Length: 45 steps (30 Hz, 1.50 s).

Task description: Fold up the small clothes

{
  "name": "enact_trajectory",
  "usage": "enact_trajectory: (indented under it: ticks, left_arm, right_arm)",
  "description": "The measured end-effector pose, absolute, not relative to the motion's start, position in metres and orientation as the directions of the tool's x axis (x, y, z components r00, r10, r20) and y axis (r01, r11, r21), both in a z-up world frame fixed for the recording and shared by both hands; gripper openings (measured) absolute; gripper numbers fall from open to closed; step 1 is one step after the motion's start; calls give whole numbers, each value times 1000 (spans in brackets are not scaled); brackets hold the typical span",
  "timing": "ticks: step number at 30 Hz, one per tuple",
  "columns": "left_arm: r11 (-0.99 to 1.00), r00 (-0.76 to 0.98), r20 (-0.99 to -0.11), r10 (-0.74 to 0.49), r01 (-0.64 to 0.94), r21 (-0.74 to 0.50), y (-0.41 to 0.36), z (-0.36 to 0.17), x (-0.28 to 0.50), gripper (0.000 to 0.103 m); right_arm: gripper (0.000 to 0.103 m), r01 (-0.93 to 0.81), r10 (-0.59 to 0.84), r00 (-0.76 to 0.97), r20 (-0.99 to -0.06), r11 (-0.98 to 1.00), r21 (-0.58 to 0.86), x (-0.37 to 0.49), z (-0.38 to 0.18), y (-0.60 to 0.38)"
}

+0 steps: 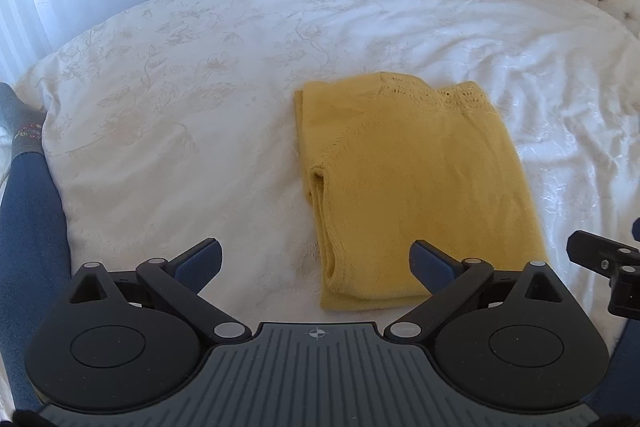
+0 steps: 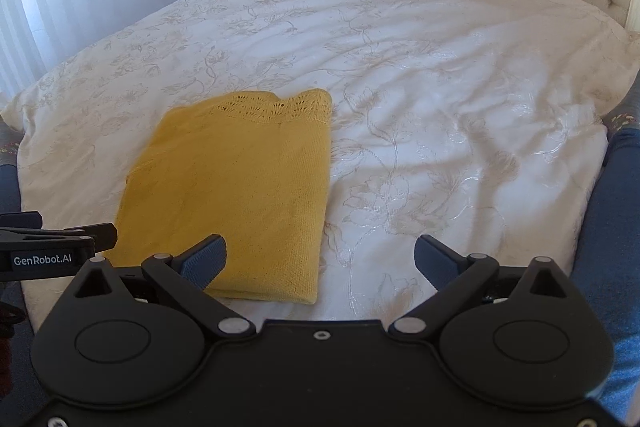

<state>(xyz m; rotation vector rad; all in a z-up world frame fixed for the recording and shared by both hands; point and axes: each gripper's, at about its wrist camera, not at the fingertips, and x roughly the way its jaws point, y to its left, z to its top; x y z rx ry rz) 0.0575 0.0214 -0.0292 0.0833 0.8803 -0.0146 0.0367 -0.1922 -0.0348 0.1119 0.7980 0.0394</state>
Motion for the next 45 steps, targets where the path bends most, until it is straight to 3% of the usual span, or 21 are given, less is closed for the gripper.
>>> enact_trajectory:
  ticks: [45]
  left_arm:
    - [996,598,-801,-35,82,18,20,-36,59,101]
  right_arm:
    - [99,-4,155,659,-736,979,203,40,-44,-187]
